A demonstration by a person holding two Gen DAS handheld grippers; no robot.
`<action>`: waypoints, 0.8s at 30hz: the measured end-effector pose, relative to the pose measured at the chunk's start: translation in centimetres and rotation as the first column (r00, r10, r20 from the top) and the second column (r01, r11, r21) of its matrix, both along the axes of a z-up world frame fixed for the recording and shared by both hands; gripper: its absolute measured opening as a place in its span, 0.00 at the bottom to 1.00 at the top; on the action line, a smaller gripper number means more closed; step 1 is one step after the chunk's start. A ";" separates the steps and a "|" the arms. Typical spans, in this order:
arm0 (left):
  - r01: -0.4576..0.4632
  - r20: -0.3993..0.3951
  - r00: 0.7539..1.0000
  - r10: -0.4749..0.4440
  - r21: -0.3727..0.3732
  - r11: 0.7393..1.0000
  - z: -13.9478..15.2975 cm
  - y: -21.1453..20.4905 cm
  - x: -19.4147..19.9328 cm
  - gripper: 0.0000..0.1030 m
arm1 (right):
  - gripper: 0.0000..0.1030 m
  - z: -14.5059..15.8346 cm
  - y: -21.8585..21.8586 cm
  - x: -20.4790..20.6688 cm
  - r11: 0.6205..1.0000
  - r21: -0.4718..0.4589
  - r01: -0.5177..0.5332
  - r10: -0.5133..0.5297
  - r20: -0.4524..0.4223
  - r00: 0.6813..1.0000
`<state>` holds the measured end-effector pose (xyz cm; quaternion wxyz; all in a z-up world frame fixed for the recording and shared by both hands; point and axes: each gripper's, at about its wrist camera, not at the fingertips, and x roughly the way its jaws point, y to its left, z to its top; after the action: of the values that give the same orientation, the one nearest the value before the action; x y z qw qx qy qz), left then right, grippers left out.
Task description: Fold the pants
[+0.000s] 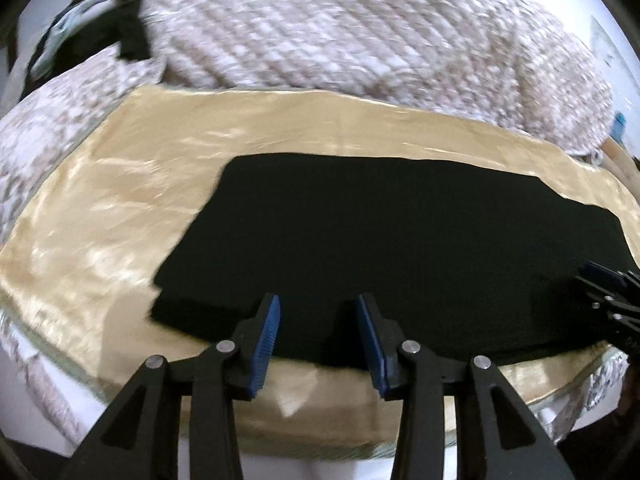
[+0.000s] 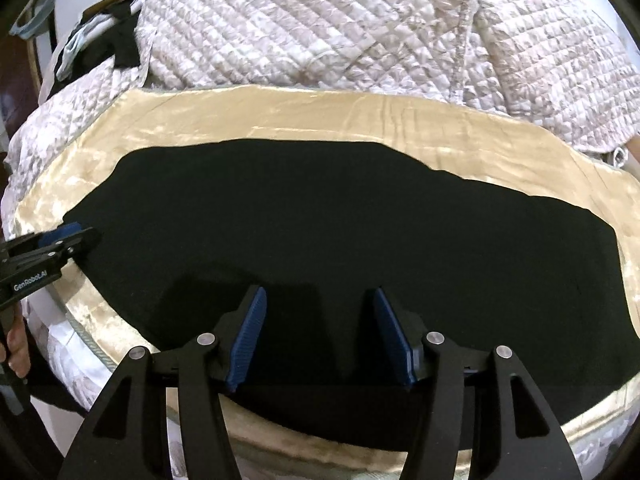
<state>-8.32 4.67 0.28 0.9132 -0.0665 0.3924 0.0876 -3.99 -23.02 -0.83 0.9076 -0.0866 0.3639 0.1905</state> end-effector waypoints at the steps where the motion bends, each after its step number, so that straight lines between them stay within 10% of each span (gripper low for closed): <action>1: -0.013 -0.005 1.000 0.013 -0.001 1.000 -0.1 0.3 -0.2 0.44 | 0.55 0.2 -0.1 -0.1 1.000 0.004 0.000 0.000 0.005 1.000; 10: -0.059 -0.006 0.998 0.059 -0.007 0.998 0.0 1.9 -1.3 0.44 | 0.55 1.0 0.4 -0.8 0.999 0.027 -0.034 0.033 0.043 0.999; 18: -0.107 0.017 0.993 0.119 -0.342 0.934 -1.6 6.5 -2.7 0.50 | 0.55 0.9 0.5 -0.6 0.999 0.035 -0.032 0.031 0.038 0.999; 24: -0.088 0.060 0.991 0.116 -0.349 0.933 -2.0 6.0 -1.9 0.59 | 0.55 1.1 0.4 -0.5 0.998 0.051 -0.027 0.025 0.045 0.999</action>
<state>-10.20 10.70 -1.69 0.8965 -0.2497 0.3608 0.0619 -4.49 -22.63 0.24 0.9148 -0.0722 0.3376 0.2094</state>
